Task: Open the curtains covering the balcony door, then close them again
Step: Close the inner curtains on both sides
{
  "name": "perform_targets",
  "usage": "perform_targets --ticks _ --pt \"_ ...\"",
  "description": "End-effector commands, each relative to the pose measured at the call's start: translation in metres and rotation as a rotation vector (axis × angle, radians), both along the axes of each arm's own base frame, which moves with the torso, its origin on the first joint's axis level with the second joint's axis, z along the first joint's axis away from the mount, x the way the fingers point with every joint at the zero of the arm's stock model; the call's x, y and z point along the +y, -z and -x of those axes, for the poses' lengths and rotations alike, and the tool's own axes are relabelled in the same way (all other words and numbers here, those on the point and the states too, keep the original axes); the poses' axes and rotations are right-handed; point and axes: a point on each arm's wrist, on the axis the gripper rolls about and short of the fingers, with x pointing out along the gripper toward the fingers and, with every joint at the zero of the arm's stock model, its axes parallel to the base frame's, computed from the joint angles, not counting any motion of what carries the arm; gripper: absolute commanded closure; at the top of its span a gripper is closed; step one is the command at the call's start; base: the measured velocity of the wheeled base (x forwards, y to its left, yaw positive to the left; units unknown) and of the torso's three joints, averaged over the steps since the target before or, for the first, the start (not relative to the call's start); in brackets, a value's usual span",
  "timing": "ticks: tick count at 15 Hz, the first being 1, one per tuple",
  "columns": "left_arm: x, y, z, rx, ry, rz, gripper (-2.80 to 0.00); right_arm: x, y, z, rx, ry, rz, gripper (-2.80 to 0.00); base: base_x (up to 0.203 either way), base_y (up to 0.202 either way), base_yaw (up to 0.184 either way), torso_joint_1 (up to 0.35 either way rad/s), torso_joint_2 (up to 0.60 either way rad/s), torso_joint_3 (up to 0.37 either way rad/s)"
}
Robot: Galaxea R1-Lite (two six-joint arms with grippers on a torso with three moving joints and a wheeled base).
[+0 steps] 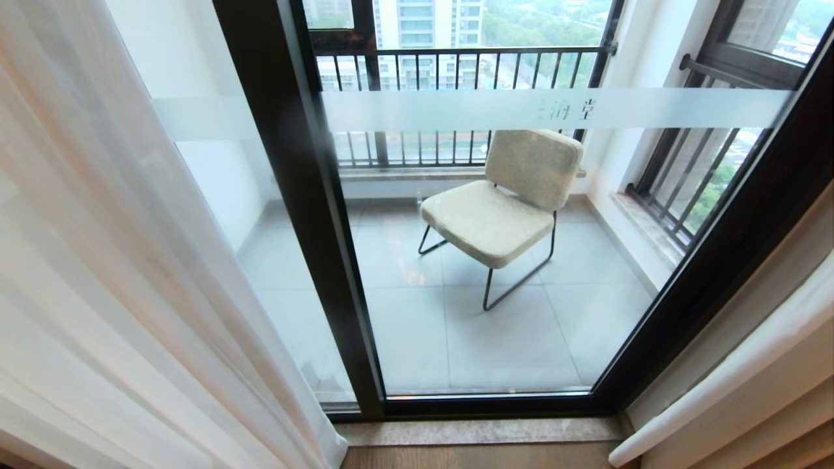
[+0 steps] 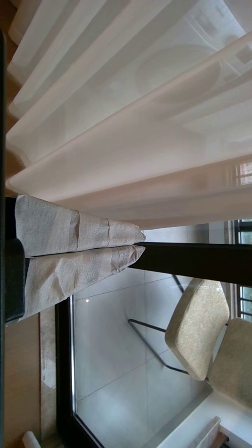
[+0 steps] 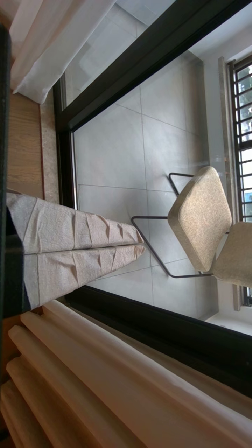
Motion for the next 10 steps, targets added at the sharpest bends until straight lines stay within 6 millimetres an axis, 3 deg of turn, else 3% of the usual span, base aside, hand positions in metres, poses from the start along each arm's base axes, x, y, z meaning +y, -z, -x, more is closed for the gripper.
perform_targets --ticks 1,10 --pt "0.0000 0.0000 0.0002 -0.004 0.000 0.000 0.00 0.0000 -0.0001 -0.0001 0.001 0.000 0.000 0.00 0.000 0.000 0.000 0.000 0.00 0.000" --pt "0.0000 0.0004 0.0005 0.005 0.000 0.000 0.00 0.0000 -0.0001 -0.0001 0.001 0.000 0.000 0.00 0.000 0.000 0.000 0.000 0.00 0.000"
